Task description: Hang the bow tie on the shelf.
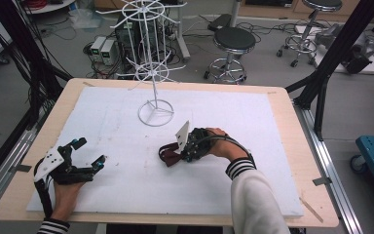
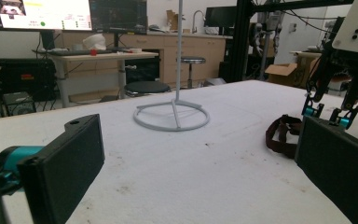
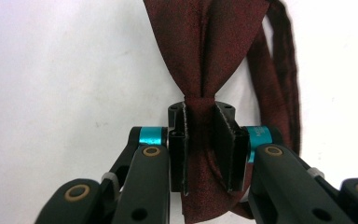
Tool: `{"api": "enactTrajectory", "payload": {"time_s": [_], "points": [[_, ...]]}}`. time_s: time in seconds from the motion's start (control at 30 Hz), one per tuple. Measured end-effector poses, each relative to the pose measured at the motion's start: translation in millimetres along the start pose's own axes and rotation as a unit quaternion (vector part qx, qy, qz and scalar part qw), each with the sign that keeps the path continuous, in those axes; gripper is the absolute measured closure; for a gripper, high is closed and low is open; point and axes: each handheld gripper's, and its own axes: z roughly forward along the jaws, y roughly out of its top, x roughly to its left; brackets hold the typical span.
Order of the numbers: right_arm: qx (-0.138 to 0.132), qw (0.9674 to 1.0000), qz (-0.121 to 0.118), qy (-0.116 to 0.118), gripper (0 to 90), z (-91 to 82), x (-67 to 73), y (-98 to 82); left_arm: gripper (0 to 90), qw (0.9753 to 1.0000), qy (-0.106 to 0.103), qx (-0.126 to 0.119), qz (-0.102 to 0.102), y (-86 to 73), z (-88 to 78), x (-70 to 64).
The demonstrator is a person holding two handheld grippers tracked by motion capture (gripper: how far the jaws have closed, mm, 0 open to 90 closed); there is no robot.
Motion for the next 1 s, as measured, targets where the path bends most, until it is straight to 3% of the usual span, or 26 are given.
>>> {"api": "enactTrajectory", "payload": {"time_s": [0.33,0.4,0.57,0.63,0.67,0.7,0.77,0.8,0.87,0.97,1.0], "points": [[-0.063,0.9971,0.037,-0.021,76.8,-19.5,-2.3,-1.4,1.8,1.0000,0.000,0.000,0.000,0.0,0.0,0.1],[-0.087,0.9940,0.060,-0.028,76.8,-26.0,-2.6,-2.8,1.8,1.0000,0.000,0.000,-0.001,0.0,0.0,0.2],[-0.115,0.9895,0.081,-0.034,76.8,-32.0,-2.4,-5.5,1.8,1.0000,0.001,0.000,-0.002,0.0,0.0,0.2],[-0.130,0.9864,0.092,-0.040,76.8,-35.3,-2.3,-7.4,1.8,1.0000,0.001,-0.001,-0.003,0.0,0.1,0.1],[-0.146,0.9828,0.104,-0.045,76.7,-39.4,-2.0,-9.5,1.8,1.0000,0.001,0.000,-0.003,0.0,0.0,0.2],[-0.146,0.9828,0.104,-0.045,76.7,-39.4,-2.0,-9.5,1.8,1.0000,0.001,-0.001,-0.003,0.0,0.1,0.2],[-0.168,0.9777,0.112,-0.059,76.7,-46.6,-3.0,-12.0,1.8,1.0000,0.001,-0.001,-0.003,0.0,0.1,0.1],[-0.168,0.9777,0.112,-0.059,76.7,-46.6,-3.0,-12.0,1.8,1.0000,0.001,0.000,-0.002,0.0,0.1,0.3],[-0.183,0.9731,0.121,-0.070,76.7,-51.8,-3.5,-13.7,1.8,1.0000,0.002,0.000,-0.003,0.0,0.1,0.3],[-0.213,0.9645,0.142,-0.066,76.5,-58.3,-3.9,-16.3,1.8,1.0000,0.002,0.000,-0.002,0.0,0.0,0.3],[-0.213,0.9645,0.142,-0.066,76.5,-58.3,-3.9,-16.3,1.8,1.0000,0.002,0.000,-0.002,0.0,0.1,0.3]]}}
